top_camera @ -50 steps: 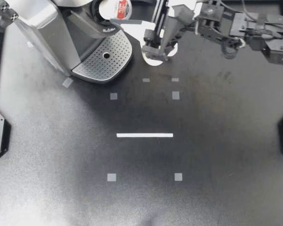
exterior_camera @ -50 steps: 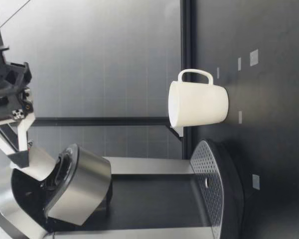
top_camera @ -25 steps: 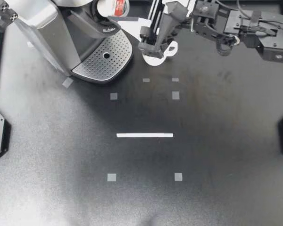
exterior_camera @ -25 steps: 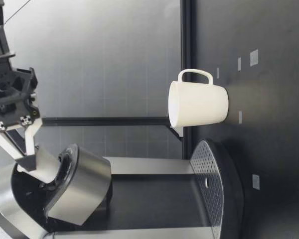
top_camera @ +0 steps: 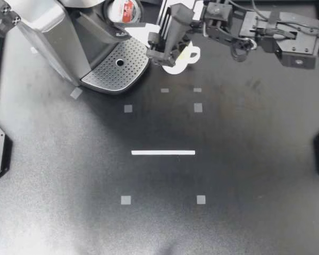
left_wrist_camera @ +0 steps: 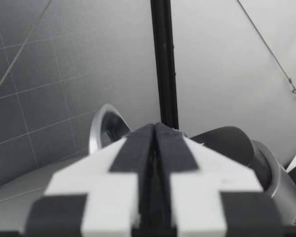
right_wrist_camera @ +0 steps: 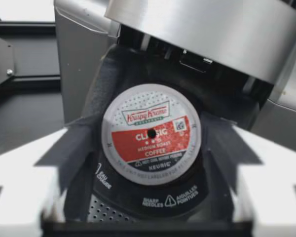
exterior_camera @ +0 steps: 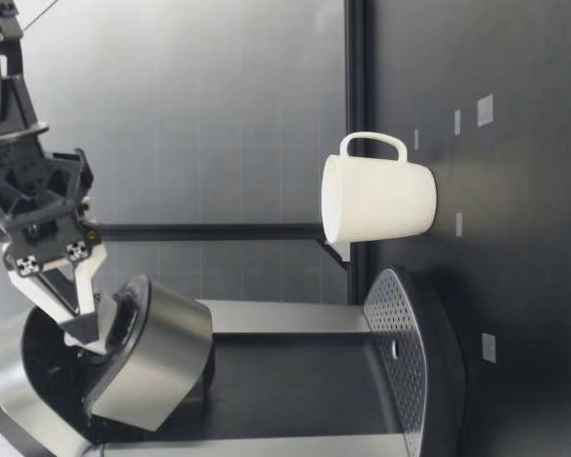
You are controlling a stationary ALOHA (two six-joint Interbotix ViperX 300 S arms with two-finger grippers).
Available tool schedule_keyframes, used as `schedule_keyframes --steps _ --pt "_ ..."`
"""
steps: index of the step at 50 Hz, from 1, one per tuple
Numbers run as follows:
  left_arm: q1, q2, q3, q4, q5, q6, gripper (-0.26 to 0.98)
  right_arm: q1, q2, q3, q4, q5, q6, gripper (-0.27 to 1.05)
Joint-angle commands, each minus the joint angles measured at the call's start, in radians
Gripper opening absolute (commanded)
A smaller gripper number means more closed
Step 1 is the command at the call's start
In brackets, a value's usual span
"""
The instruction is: Place the coffee capsule inside the capsule container, then place the cup onto the center of the cup tray.
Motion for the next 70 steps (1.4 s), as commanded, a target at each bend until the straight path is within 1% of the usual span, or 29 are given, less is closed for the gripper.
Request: schedule_keyframes --steps 1,5,8,17,23,36,41,49,54,61,70 --pt "0.003 -0.002 -0.011 0.005 0.002 0.002 0.10 -0.003 -0.014 -0.032 -0.006 -0.008 -0.005 0.69" --pt "0.003 -0.003 -0.009 0.005 0.003 0.002 0.10 -0.005 -0.017 -0.032 -0.006 -0.018 -0.011 0.78" --pt "0.003 -0.005 -0.009 0.005 0.002 0.002 0.10 -0.003 -0.018 -0.031 -0.006 -0.029 -0.014 0.82" --pt "0.003 -0.008 -0.003 0.005 0.011 0.000 0.10 -0.003 -0.029 -0.018 -0.005 -0.038 -0.011 0.82" --pt "0.003 -0.015 0.006 0.006 0.043 -0.002 0.10 -0.003 -0.044 -0.003 -0.002 -0.040 -0.008 0.82" --pt "0.003 -0.003 0.048 0.020 0.272 -0.003 0.10 0.021 -0.137 0.091 0.002 -0.110 -0.005 0.81" --pt "0.008 0.005 0.061 0.032 0.321 -0.003 0.10 0.038 -0.178 0.137 0.002 -0.166 -0.005 0.79" --pt "0.061 0.034 0.064 0.032 0.318 -0.012 0.10 0.066 -0.241 0.219 0.008 -0.259 0.002 0.73" --pt "0.089 0.058 0.061 0.029 0.281 -0.015 0.10 0.074 -0.265 0.261 0.023 -0.310 0.015 0.67" --pt "0.101 0.091 0.043 0.028 0.238 -0.026 0.10 0.074 -0.285 0.293 0.032 -0.356 0.041 0.59" --pt "0.101 0.104 0.037 0.028 0.204 -0.044 0.10 0.072 -0.301 0.311 0.031 -0.370 0.046 0.59"
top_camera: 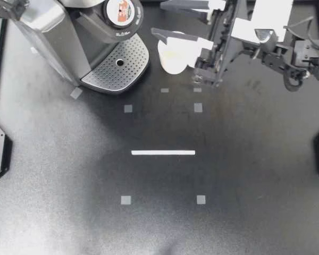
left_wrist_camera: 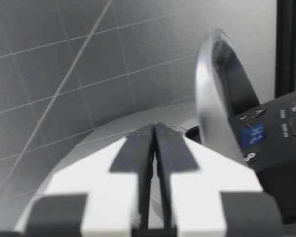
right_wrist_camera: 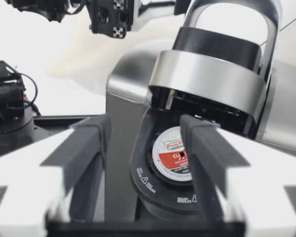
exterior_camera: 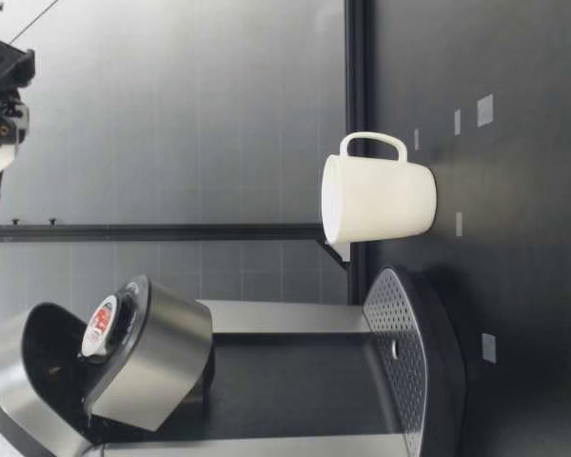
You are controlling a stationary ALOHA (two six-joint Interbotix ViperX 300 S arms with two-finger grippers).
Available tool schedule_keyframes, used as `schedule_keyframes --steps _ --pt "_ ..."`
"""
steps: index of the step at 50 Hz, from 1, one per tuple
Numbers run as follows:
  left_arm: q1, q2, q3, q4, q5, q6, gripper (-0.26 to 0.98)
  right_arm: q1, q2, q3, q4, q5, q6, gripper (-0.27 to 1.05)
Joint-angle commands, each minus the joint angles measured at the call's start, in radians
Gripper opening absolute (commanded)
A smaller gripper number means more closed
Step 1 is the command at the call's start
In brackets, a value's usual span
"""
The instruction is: Place the coffee capsule inside the capsule container, then place the cup onto the center of the cup tray.
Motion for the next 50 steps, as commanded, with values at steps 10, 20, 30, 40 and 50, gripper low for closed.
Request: schedule_keyframes --steps 10,20,30,40,50 --pt "0.006 0.000 -0.034 0.009 -0.120 -0.015 0.10 0.003 -0.034 -0.006 0.000 -0.014 0.002 0.59" --pt "0.005 -0.018 -0.044 0.009 -0.195 -0.020 0.10 0.005 -0.040 0.003 0.000 -0.018 0.003 0.59" --pt "0.005 -0.012 -0.063 0.009 -0.341 -0.025 0.10 0.005 -0.063 0.032 0.000 -0.054 0.003 0.59" --pt "0.005 -0.011 -0.086 0.009 -0.491 -0.029 0.10 0.003 -0.092 0.061 0.002 -0.089 0.006 0.59" --pt "0.005 0.009 -0.091 0.009 -0.552 -0.049 0.10 0.020 -0.101 0.078 0.000 -0.114 0.017 0.59"
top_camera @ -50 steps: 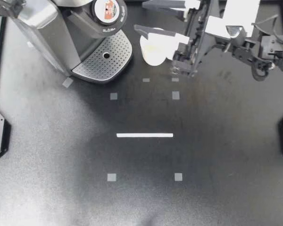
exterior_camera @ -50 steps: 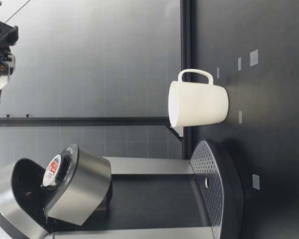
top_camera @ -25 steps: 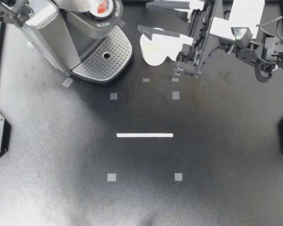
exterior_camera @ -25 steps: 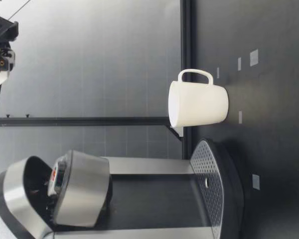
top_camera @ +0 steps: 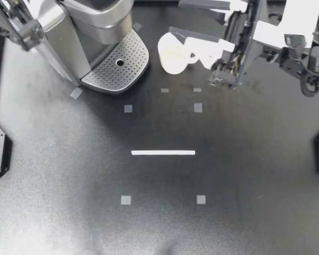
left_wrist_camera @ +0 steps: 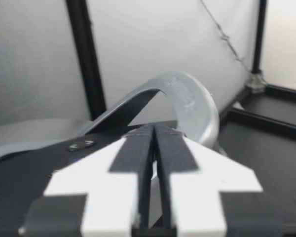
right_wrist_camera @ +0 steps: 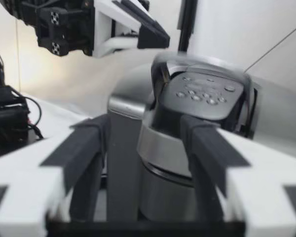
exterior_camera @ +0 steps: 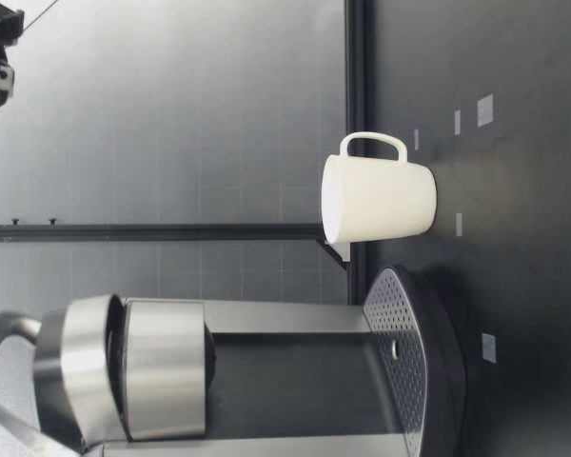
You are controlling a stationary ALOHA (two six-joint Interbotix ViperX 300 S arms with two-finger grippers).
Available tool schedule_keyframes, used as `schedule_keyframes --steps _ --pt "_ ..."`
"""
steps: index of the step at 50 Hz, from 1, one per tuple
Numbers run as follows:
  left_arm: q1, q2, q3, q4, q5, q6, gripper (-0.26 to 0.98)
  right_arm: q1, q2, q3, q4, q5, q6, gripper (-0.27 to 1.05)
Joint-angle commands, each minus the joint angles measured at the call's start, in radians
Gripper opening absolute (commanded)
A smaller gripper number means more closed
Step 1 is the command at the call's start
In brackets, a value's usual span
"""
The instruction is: Place the coffee capsule inside the capsule container, then place the cup onto the center of the cup tray.
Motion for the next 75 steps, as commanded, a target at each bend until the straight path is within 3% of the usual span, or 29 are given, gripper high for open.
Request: schedule_keyframes --steps 1,25,54,61,70,75 --pt "0.000 0.008 -0.028 0.003 -0.014 -0.009 0.10 0.015 -0.021 -0.009 0.000 -0.020 0.005 0.59" --pt "-0.002 0.087 -0.032 0.002 -0.078 -0.095 0.10 0.020 -0.031 0.021 0.000 -0.023 0.020 0.59" --pt "-0.044 0.155 -0.086 0.005 -0.091 -0.066 0.10 0.021 -0.054 0.034 0.000 -0.005 0.021 0.59" --pt "-0.048 0.149 -0.123 0.005 -0.049 -0.008 0.10 0.014 -0.074 -0.008 -0.003 0.133 0.003 0.59" --pt "-0.048 0.140 -0.118 -0.003 0.172 0.109 0.10 -0.014 -0.083 -0.103 -0.012 0.431 -0.037 0.59" --pt "-0.060 0.120 -0.120 -0.048 0.241 0.179 0.10 -0.044 -0.075 -0.153 -0.012 0.592 -0.051 0.59"
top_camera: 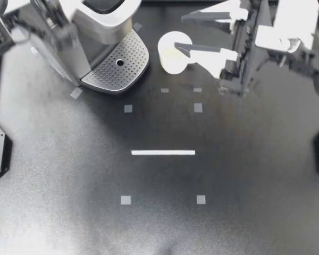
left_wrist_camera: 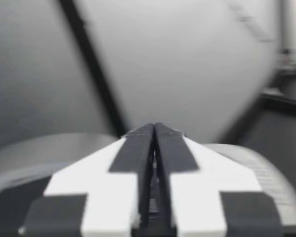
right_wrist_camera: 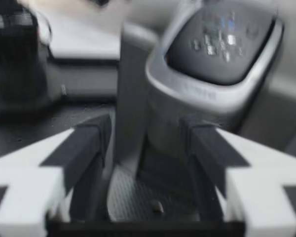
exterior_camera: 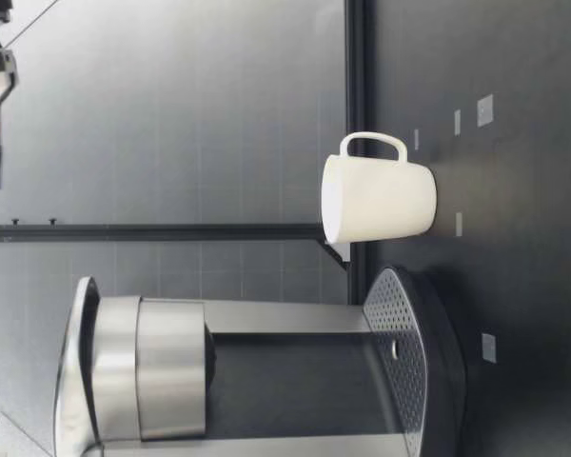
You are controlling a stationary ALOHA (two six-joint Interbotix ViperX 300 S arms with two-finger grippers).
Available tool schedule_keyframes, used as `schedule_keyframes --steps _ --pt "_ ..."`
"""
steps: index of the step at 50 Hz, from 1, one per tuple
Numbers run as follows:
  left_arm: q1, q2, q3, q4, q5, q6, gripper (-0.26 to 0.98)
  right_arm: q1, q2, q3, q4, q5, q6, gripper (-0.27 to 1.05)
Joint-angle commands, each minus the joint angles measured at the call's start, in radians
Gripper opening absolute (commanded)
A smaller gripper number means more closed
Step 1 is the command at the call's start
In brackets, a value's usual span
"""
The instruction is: Place the coffee capsule inside the capsule container, then place the cup onto the center of the cup tray.
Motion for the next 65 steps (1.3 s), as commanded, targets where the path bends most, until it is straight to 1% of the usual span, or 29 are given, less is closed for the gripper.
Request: schedule_keyframes --steps 1,5,10,14,15,20,25,29,30,33,37,41,47,59,65 --pt "-0.012 -0.032 -0.025 -0.037 0.049 0.038 0.10 -0.035 -0.011 -0.067 -0.002 0.124 -0.005 0.59" --pt "-0.015 -0.055 -0.025 -0.107 0.071 0.101 0.10 -0.078 -0.002 -0.114 -0.011 0.275 -0.014 0.58" --pt "-0.020 -0.087 -0.021 -0.225 0.100 0.206 0.10 -0.124 0.028 -0.173 -0.037 0.462 -0.034 0.58" --pt "-0.034 -0.110 -0.025 -0.347 0.141 0.318 0.10 -0.146 0.066 -0.224 -0.051 0.624 -0.071 0.58" --pt "-0.038 -0.117 -0.026 -0.393 0.163 0.365 0.10 -0.149 0.077 -0.236 -0.049 0.661 -0.083 0.59" --pt "-0.066 -0.126 -0.046 -0.566 0.241 0.528 0.10 -0.175 0.138 -0.293 -0.029 0.807 -0.158 0.59" --pt "-0.086 -0.126 -0.078 -0.747 0.302 0.675 0.10 -0.216 0.181 -0.325 0.044 0.873 -0.232 0.59" --pt "-0.092 -0.127 -0.103 -0.890 0.328 0.782 0.10 -0.258 0.207 -0.337 0.144 0.904 -0.314 0.59" --pt "-0.094 -0.127 -0.112 -0.940 0.336 0.821 0.10 -0.268 0.212 -0.339 0.170 0.911 -0.344 0.59" --pt "-0.094 -0.129 -0.127 -1.026 0.344 0.890 0.10 -0.305 0.230 -0.336 0.267 0.923 -0.439 0.59" --pt "-0.094 -0.133 -0.147 -1.114 0.350 0.959 0.10 -0.351 0.250 -0.328 0.379 0.936 -0.555 0.59" --pt "-0.094 -0.143 -0.161 -1.152 0.353 0.992 0.10 -0.390 0.267 -0.314 0.460 0.939 -0.660 0.59" --pt "-0.094 -0.167 -0.163 -1.152 0.354 0.996 0.10 -0.425 0.287 -0.281 0.535 0.917 -0.775 0.59" --pt "-0.094 -0.195 -0.153 -1.150 0.353 0.999 0.10 -0.439 0.319 -0.172 0.592 0.759 -0.871 0.59" --pt "-0.094 -0.193 -0.150 -1.138 0.350 1.000 0.10 -0.439 0.333 -0.130 0.635 0.696 -0.910 0.59"
